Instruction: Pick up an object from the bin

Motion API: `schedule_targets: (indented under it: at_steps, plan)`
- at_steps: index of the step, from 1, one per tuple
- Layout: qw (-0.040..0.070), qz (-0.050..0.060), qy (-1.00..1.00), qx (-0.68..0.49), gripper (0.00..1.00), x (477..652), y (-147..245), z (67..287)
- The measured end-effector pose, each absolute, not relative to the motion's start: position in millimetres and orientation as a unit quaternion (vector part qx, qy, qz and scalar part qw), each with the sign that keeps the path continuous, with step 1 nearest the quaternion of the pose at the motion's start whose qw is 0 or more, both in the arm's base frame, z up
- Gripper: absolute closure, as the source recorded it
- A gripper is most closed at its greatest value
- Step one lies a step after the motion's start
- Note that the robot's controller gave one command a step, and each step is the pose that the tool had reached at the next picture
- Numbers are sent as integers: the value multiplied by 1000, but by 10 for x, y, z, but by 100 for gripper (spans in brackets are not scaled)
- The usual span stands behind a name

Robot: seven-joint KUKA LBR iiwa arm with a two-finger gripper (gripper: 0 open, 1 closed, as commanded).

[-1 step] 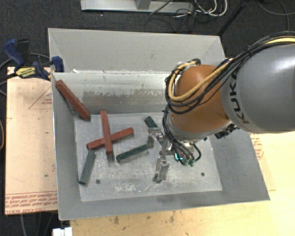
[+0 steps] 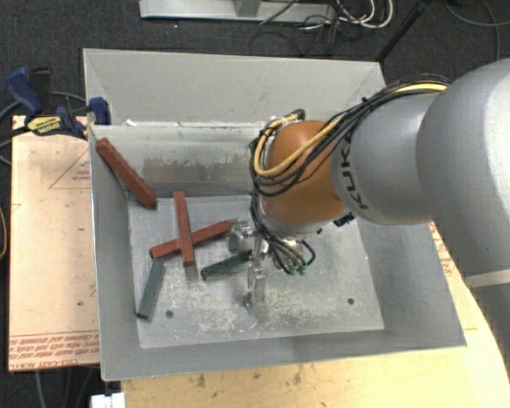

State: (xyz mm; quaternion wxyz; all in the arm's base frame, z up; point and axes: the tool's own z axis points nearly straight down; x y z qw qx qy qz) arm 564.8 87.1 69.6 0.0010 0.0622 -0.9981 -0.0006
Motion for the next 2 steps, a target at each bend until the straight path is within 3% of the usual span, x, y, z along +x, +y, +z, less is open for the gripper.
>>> schedule_targets:
  at_steps: [1, 2]
  plan:
    - [-1, -1, -998, 61, 100, 5658, 871, 736]
    - [-5, 0, -986, 165, 100, 5644, 922, 2140]
